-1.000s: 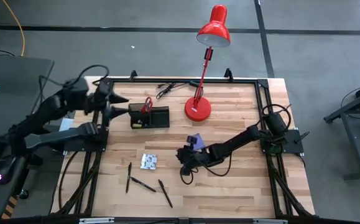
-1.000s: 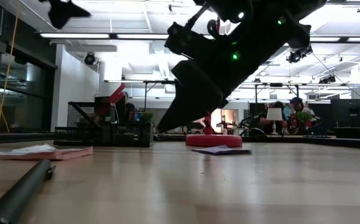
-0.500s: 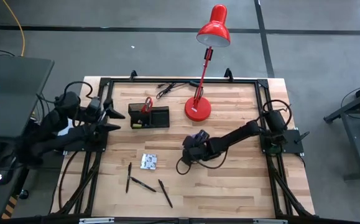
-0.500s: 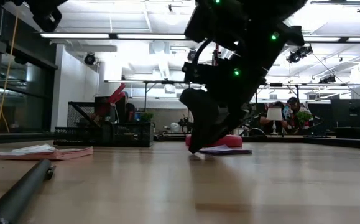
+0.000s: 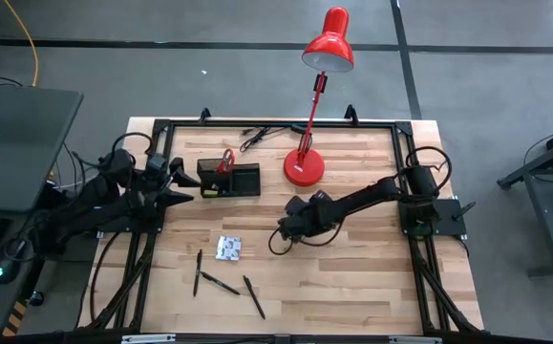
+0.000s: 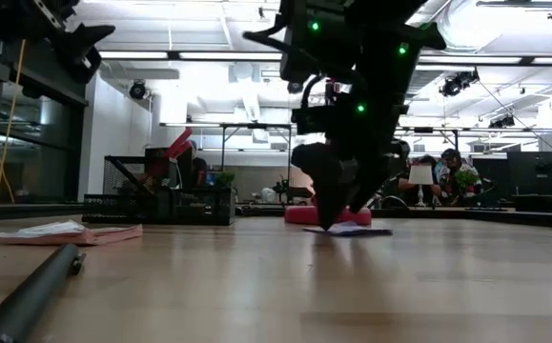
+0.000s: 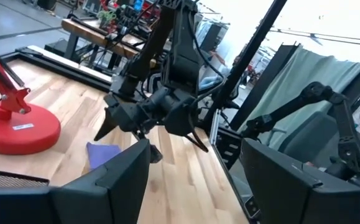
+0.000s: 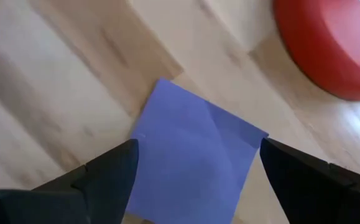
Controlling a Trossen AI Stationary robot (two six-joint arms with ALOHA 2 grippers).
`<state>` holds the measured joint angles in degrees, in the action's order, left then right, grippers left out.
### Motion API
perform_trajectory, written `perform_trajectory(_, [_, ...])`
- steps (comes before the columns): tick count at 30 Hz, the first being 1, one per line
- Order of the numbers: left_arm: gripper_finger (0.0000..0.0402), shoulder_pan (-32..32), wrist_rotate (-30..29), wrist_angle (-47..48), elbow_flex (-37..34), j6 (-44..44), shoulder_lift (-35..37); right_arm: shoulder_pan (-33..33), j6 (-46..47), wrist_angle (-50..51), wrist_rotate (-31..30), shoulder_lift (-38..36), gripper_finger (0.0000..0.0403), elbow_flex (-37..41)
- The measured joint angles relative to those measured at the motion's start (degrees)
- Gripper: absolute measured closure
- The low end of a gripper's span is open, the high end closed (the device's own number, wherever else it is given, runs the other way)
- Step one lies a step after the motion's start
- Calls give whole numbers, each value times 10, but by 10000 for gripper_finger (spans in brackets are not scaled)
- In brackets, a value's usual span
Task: Pick and place office supplies into organizer
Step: Put the violet sticky notes into the black desk organizer
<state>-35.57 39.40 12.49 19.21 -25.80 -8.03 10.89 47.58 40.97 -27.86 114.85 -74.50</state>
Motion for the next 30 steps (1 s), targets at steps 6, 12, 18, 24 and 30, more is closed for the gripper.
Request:
perform_trajectory(6, [163,0,-4,-43,-31,0,0,-13,38,0,57,0,75,-10])
perform_trajectory(12, [163,0,-15,-93,-50,-4,0,-8,-20,-41,131,0,75,-16])
perform_trajectory(18, [163,0,-15,-119,-50,3,0,-3,-32,-109,162,0,62,-16])
perform_trajectory(24, [163,0,-15,-121,-50,14,0,6,-35,-168,179,0,18,-17])
perform_trajectory(30, [163,0,-15,-121,-52,38,0,12,1,-193,227,0,8,-17])
